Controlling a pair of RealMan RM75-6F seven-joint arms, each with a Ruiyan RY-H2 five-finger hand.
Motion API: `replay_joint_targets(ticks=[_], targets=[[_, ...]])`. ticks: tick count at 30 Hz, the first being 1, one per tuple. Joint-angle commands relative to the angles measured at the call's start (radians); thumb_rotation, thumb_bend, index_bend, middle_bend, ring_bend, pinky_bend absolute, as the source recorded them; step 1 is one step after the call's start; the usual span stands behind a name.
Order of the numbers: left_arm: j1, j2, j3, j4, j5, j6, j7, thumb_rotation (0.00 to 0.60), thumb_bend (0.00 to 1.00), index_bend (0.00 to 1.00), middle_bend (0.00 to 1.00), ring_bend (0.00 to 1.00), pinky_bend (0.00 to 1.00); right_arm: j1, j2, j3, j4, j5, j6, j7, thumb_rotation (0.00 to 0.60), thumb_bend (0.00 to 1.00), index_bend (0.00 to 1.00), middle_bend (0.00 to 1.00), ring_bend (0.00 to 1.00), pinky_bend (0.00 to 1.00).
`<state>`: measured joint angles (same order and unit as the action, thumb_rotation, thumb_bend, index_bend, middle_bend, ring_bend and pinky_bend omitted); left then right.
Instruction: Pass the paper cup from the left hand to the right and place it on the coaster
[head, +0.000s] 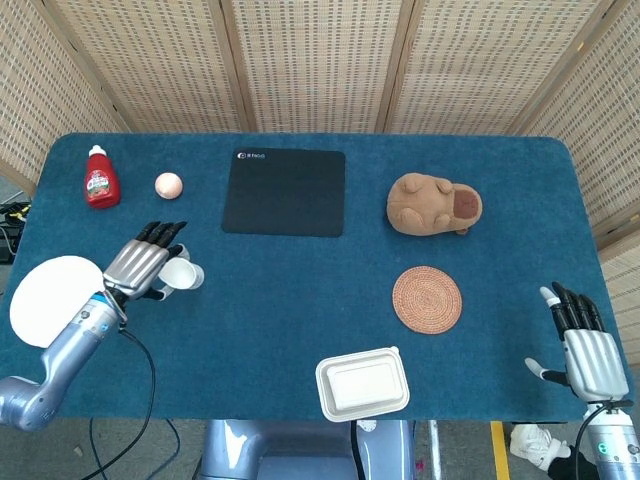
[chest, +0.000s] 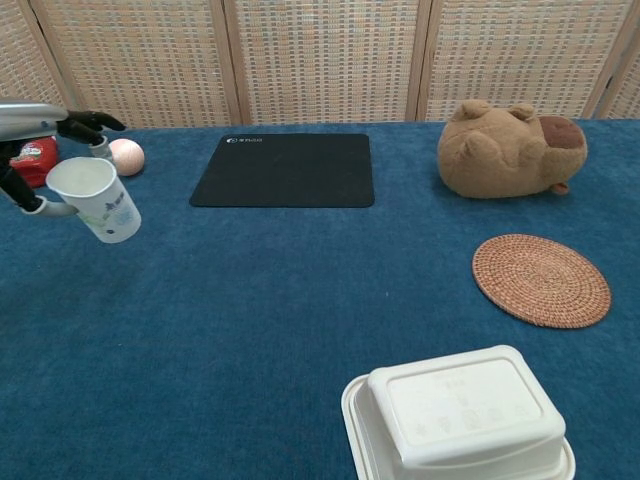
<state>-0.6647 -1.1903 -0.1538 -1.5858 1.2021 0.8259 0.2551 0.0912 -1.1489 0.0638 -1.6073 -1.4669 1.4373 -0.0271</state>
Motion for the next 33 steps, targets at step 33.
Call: replay_joint_targets(ticks=[33], targets=[[-0.497, -0.441, -0.054, 0.161, -0.631, -0.012, 0.531, 0.6, 0.22, 0.06, 0.0, 0.0, 0.0, 0.004, -0.006, 0.019, 0.079, 0.087, -0.066, 0.1, 0.6, 0.02, 0.0, 0.0, 0.0, 0.0]])
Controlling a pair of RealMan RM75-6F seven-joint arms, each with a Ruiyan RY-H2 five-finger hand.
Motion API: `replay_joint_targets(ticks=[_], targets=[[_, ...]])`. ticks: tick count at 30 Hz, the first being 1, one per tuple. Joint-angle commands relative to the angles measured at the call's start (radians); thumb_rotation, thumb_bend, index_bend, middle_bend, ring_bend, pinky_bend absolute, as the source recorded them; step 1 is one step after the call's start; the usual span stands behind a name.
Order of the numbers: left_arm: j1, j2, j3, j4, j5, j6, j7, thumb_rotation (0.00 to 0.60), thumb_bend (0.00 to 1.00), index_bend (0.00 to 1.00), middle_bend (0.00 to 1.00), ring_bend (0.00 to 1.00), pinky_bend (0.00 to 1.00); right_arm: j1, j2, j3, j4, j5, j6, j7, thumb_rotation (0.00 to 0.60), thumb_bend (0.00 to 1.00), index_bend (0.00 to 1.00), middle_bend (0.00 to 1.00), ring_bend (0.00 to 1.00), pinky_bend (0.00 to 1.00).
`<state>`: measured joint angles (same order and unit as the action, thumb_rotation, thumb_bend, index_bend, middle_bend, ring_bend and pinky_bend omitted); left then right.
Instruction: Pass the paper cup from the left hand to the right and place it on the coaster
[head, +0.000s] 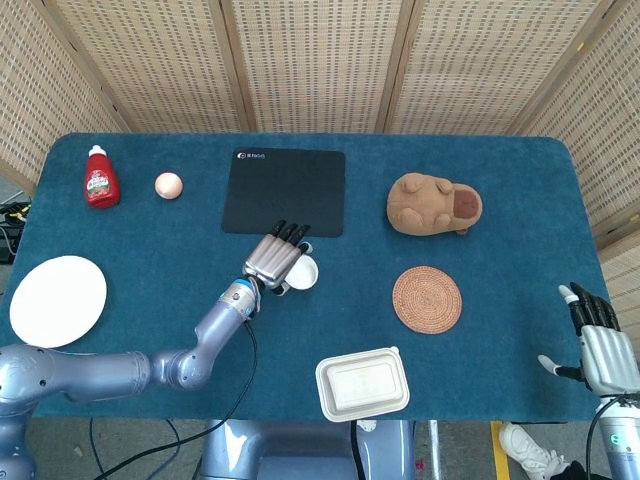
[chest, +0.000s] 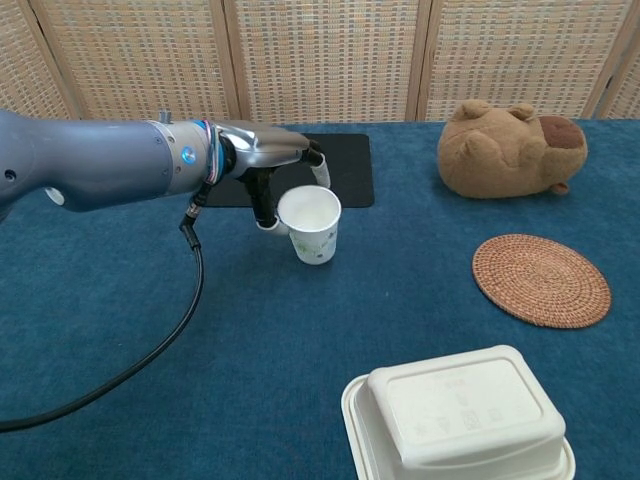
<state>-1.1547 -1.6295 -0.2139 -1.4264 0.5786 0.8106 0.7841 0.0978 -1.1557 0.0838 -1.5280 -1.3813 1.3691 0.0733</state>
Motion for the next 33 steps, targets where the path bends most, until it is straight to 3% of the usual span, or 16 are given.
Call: replay_joint_targets(ticks=[1, 10, 17, 23, 28, 33], targets=[[-0.009, -0.001, 0.01, 0.001, -0.009, 0.007, 0.002, 0.6, 0.2, 0.02, 0.0, 0.0, 0.0, -0.005, 0.002, -0.002, -0.001, 0.003, 0.004, -0.002, 0.6, 0.02, 0.0, 0.0, 0.0, 0.0], [0.03, 0.051, 0.025, -0.055, 0.029, 0.05, -0.074, 0.6, 0.19, 0.0, 0.0, 0.0, 0.0, -0.012, 0.005, -0.005, -0.01, -0.002, 0.013, -0.012, 0.6, 0.02, 0.0, 0.0, 0.0, 0.0], [0.186, 0.192, 0.036, -0.189, 0.221, 0.139, -0.298, 0.6, 0.19, 0.0, 0.0, 0.0, 0.0, -0.009, 0.001, -0.009, -0.02, -0.014, 0.015, -0.04, 0.6, 0.02, 0.0, 0.0, 0.0, 0.0], [0.335, 0.319, 0.086, -0.258, 0.41, 0.241, -0.483, 0.6, 0.19, 0.0, 0.0, 0.0, 0.0, -0.007, -0.005, -0.012, -0.033, -0.027, 0.026, -0.08, 0.6, 0.02, 0.0, 0.0, 0.0, 0.0], [0.485, 0.432, 0.171, -0.293, 0.567, 0.374, -0.595, 0.6, 0.19, 0.0, 0.0, 0.0, 0.0, -0.003, -0.013, -0.013, -0.038, -0.028, 0.023, -0.112, 0.6, 0.02, 0.0, 0.0, 0.0, 0.0], [0.643, 0.469, 0.255, -0.252, 0.69, 0.544, -0.673, 0.6, 0.19, 0.0, 0.0, 0.0, 0.0, 0.004, -0.027, -0.011, -0.039, -0.033, 0.024, -0.136, 0.6, 0.02, 0.0, 0.0, 0.0, 0.0]])
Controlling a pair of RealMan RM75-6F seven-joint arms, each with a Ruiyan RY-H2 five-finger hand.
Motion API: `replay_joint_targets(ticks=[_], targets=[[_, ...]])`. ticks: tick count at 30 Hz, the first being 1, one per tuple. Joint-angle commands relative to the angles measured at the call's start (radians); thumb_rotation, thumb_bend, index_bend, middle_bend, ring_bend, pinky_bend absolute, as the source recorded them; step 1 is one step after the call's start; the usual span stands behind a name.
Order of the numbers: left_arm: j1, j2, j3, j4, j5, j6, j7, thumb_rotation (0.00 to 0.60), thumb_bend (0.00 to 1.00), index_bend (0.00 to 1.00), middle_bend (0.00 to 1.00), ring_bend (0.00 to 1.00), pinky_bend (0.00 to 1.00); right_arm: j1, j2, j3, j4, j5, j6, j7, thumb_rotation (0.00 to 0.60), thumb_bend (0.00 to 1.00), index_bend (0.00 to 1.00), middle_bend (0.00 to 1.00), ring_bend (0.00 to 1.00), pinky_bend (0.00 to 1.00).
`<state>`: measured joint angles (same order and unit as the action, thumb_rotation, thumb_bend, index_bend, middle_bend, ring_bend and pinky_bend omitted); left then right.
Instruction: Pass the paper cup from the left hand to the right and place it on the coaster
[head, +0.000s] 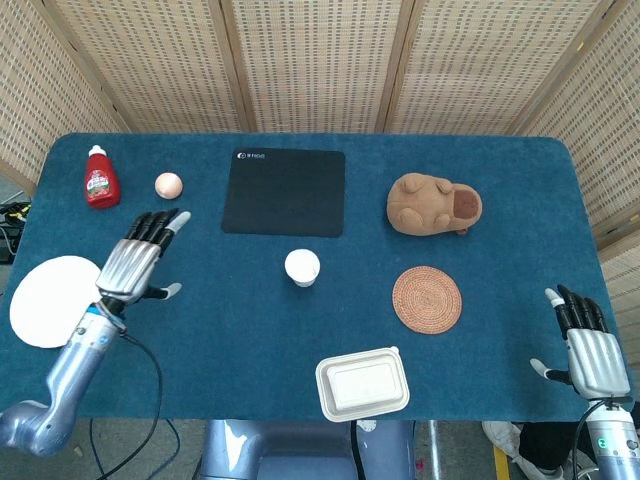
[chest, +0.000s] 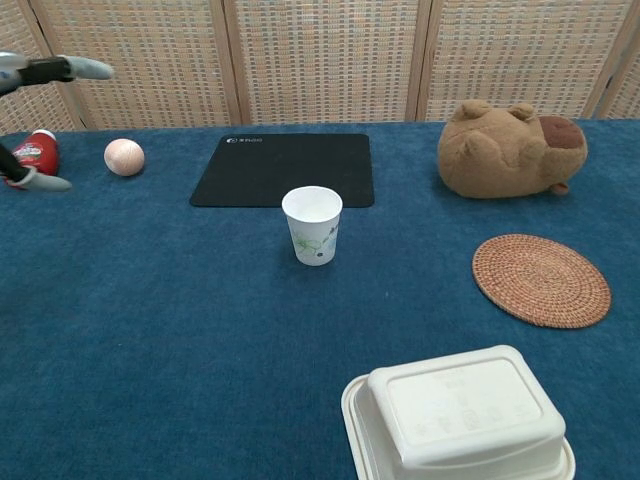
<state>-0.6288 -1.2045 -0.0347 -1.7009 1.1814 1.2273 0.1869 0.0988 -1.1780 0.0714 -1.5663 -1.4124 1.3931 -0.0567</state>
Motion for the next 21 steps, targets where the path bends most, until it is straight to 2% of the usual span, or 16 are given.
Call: replay_joint_targets(ticks=[1, 7, 10, 15, 21], targets=[[0.153, 0.043, 0.093, 0.043, 0.11, 0.166, -0.093, 0.6, 0.19, 0.0, 0.0, 0.0, 0.0, 0.005, -0.007, 0.002, 0.0, -0.003, 0.0, -0.01, 0.6, 0.02, 0.0, 0.0, 0.0, 0.0], [0.31, 0.009, 0.148, 0.181, 0.2, 0.332, -0.151, 0.6, 0.19, 0.0, 0.0, 0.0, 0.0, 0.035, -0.015, 0.018, -0.021, -0.02, -0.01, -0.039, 0.6, 0.02, 0.0, 0.0, 0.0, 0.0], [0.373, -0.008, 0.165, 0.234, 0.223, 0.381, -0.192, 0.6, 0.19, 0.0, 0.0, 0.0, 0.0, 0.068, -0.01, 0.04, -0.059, -0.031, -0.025, -0.074, 0.6, 0.02, 0.0, 0.0, 0.0, 0.0], [0.423, -0.021, 0.172, 0.284, 0.256, 0.406, -0.223, 0.6, 0.19, 0.0, 0.0, 0.0, 0.0, 0.155, 0.008, 0.093, -0.158, -0.033, -0.089, -0.152, 0.6, 0.02, 0.01, 0.0, 0.0, 0.0], [0.435, -0.024, 0.151, 0.302, 0.279, 0.396, -0.252, 0.6, 0.19, 0.0, 0.0, 0.0, 0.0, 0.306, -0.036, 0.186, -0.239, -0.02, -0.193, -0.244, 0.6, 0.02, 0.1, 0.0, 0.0, 0.0]])
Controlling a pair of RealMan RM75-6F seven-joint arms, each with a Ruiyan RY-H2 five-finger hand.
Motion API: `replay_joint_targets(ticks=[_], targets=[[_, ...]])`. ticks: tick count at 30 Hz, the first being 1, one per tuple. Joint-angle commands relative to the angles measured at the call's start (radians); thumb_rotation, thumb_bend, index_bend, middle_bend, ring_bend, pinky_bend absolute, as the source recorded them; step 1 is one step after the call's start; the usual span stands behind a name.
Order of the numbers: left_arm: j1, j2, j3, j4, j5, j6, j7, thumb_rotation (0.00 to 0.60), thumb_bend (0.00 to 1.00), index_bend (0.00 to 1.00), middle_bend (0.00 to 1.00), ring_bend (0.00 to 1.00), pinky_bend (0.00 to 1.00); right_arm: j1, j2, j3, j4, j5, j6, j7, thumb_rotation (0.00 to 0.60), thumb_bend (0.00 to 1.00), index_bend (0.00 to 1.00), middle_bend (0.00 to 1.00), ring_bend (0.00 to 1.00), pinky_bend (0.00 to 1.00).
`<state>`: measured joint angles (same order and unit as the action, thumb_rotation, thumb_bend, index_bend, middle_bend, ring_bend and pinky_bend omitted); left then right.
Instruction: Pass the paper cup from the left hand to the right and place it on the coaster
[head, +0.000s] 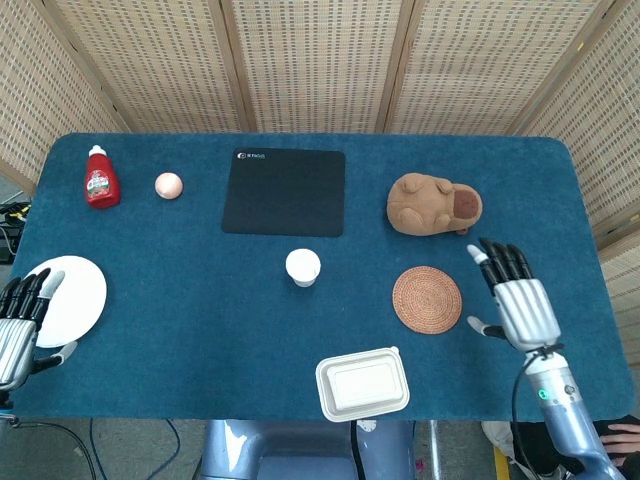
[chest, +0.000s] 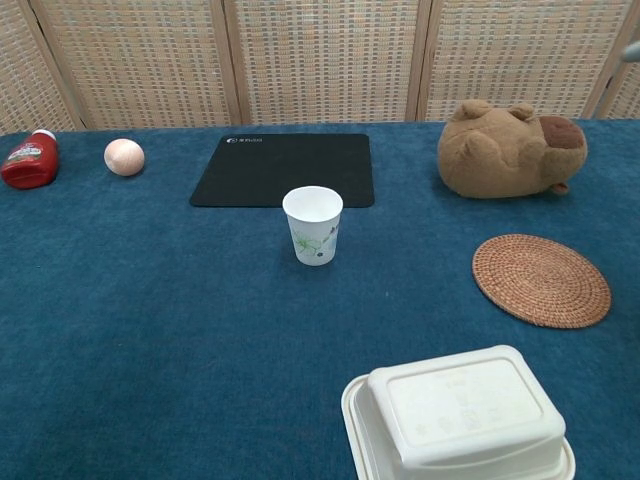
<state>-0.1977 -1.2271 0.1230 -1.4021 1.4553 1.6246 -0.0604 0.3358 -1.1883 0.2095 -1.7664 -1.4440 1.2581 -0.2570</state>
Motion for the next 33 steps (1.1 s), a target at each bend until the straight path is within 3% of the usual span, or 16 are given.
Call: replay_joint_targets(ticks=[1, 6, 11, 22, 33], targets=[[0.005, -0.001, -0.009, 0.003, 0.008, -0.002, -0.007, 0.6, 0.19, 0.0, 0.0, 0.0, 0.0, 0.097, -0.038, 0.063, -0.045, 0.022, -0.082, -0.058, 0.6, 0.02, 0.11, 0.0, 0.0, 0.0], [0.011, 0.002, -0.023, 0.009, 0.018, -0.024, -0.028, 0.6, 0.19, 0.0, 0.0, 0.0, 0.0, 0.228, -0.111, 0.127, -0.056, 0.141, -0.196, -0.157, 0.6, 0.02, 0.14, 0.0, 0.0, 0.0], [0.013, 0.003, -0.036, 0.018, 0.023, -0.045, -0.046, 0.6, 0.19, 0.0, 0.0, 0.0, 0.0, 0.344, -0.198, 0.157, -0.027, 0.267, -0.278, -0.246, 0.6, 0.02, 0.15, 0.0, 0.0, 0.0], [0.014, -0.006, -0.056, 0.038, 0.039, -0.102, -0.065, 0.6, 0.19, 0.0, 0.0, 0.0, 0.0, 0.551, -0.377, 0.154, 0.147, 0.501, -0.384, -0.365, 0.6, 0.02, 0.19, 0.0, 0.0, 0.0], [0.008, -0.014, -0.072, 0.06, 0.045, -0.158, -0.094, 0.6, 0.19, 0.0, 0.0, 0.0, 0.0, 0.671, -0.473, 0.136, 0.304, 0.627, -0.447, -0.364, 0.6, 0.02, 0.19, 0.0, 0.0, 0.0]])
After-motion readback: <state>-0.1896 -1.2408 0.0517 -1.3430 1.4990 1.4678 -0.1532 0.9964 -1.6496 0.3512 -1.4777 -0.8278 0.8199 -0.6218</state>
